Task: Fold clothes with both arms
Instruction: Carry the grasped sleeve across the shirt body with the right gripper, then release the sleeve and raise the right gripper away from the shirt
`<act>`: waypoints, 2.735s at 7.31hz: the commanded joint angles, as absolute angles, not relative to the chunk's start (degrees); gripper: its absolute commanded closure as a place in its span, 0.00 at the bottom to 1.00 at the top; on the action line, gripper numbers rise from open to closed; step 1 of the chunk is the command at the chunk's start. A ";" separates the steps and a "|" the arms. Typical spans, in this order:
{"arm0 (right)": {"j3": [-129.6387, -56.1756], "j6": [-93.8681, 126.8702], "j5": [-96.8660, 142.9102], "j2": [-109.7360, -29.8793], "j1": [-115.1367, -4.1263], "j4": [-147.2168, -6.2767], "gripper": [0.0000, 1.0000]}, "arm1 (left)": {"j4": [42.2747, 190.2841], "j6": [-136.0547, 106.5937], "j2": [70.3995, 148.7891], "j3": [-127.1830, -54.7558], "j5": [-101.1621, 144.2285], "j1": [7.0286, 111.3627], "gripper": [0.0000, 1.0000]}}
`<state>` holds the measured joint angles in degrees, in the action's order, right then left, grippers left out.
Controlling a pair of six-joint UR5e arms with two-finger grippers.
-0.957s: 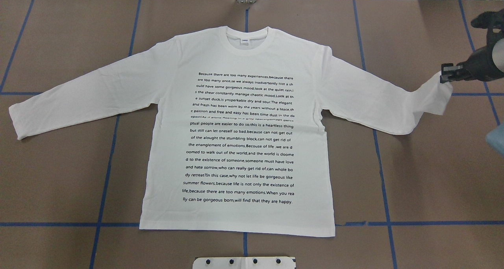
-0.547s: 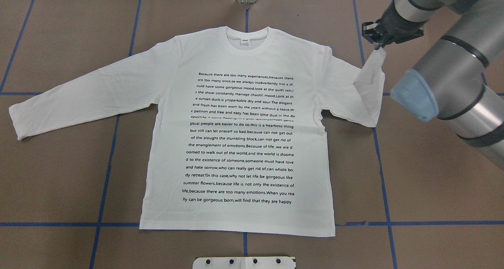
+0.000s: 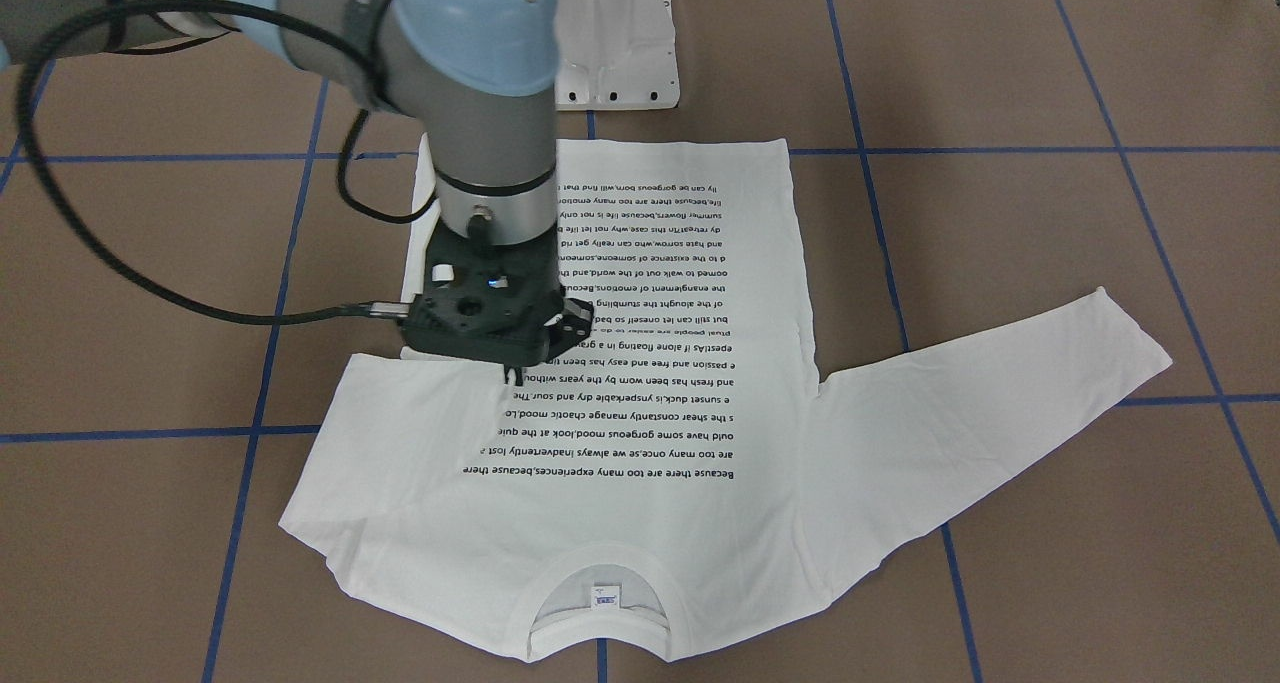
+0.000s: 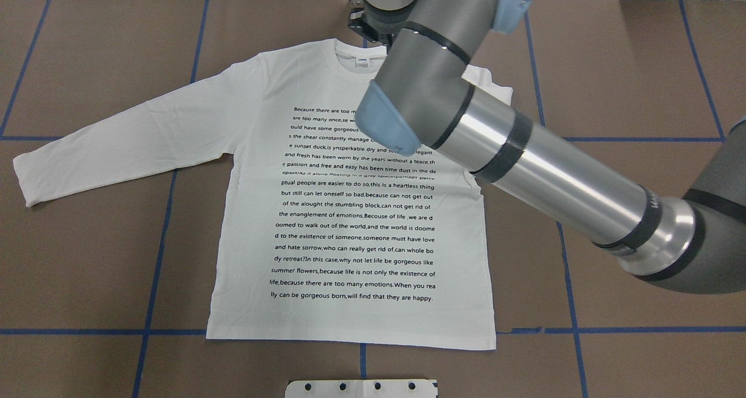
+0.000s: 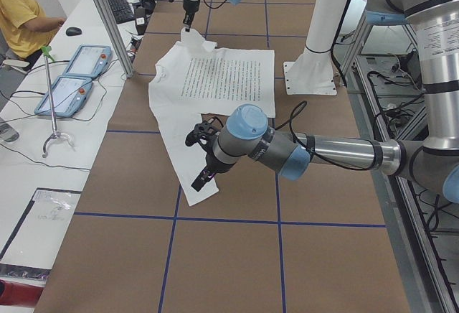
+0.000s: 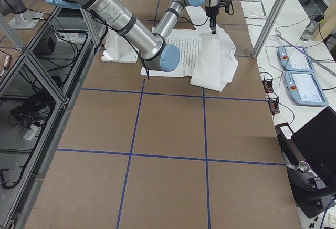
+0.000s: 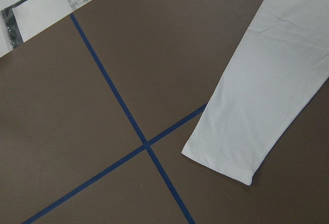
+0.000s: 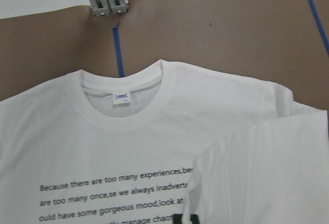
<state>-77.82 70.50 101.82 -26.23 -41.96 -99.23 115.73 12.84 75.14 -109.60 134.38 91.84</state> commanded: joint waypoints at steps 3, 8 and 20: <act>-56.79 81.46 90.64 -13.72 -31.83 -81.51 1.00 | 115.84 12.83 74.53 -109.60 134.38 91.85 0.00; -47.20 87.01 89.30 -6.24 -31.81 -78.48 0.00 | 115.75 12.83 74.53 -108.99 134.30 91.85 0.00; -99.65 19.03 130.34 -73.77 -73.19 -85.62 0.00 | 131.65 -0.25 76.82 -101.52 131.52 78.61 0.00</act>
